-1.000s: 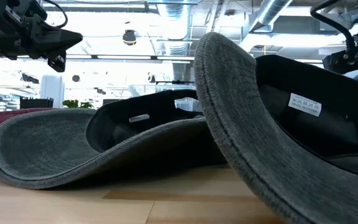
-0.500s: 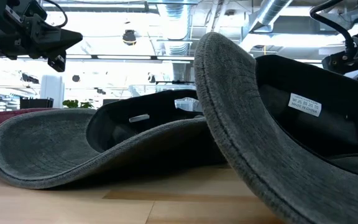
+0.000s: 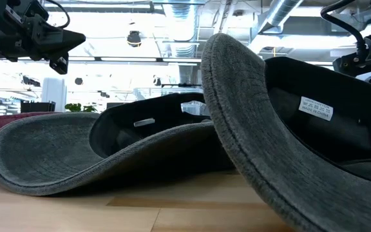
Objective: Pick & Place hat
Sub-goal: Put the right red cap into the blue bin
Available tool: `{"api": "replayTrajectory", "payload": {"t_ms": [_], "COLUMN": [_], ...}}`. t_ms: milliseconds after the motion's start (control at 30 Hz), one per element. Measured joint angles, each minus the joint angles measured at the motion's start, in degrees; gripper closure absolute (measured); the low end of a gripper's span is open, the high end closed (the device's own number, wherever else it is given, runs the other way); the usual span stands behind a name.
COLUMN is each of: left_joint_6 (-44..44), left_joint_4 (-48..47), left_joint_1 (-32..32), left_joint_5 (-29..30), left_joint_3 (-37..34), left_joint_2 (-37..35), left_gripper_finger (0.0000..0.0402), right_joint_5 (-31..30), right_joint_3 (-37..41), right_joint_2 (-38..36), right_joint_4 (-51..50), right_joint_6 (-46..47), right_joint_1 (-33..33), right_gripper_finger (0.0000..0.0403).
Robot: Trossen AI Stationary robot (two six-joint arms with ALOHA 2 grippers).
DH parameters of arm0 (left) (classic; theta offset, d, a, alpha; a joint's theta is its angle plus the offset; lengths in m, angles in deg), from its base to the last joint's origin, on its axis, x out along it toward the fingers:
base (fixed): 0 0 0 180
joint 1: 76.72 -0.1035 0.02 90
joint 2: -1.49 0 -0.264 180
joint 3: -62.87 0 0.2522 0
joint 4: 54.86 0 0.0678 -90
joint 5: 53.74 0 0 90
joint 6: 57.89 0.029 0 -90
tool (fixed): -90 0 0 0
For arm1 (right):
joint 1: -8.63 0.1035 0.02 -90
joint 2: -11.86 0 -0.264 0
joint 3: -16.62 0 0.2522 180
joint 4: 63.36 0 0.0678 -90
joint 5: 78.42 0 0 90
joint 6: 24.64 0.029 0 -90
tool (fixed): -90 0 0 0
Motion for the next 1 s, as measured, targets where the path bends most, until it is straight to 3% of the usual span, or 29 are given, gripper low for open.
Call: {"api": "replayTrajectory", "payload": {"t_ms": [500, 800, 1000], "left_joint_6": [0.0, 0.0, 0.0], "left_joint_4": [0.0, 0.0, 0.0], "left_joint_1": [0.0, 0.0, 0.0], "left_joint_5": [0.0, 0.0, 0.0], "left_joint_3": [0.0, 0.0, 0.0], "left_joint_2": [0.0, 0.0, 0.0], "left_gripper_finger": [0.0394, 0.0394, 0.0394], "right_joint_5": [0.1, -0.2, -4.3], "right_joint_3": [0.0, -0.2, -0.5], "right_joint_2": [0.0, -0.5, -3.7], "right_joint_4": [0.2, -3.4, -6.5], "right_joint_6": [0.0, 2.6, 7.4], "right_joint_1": [0.0, 0.0, 1.0], "right_gripper_finger": [0.0369, 0.0396, 0.0399]}}
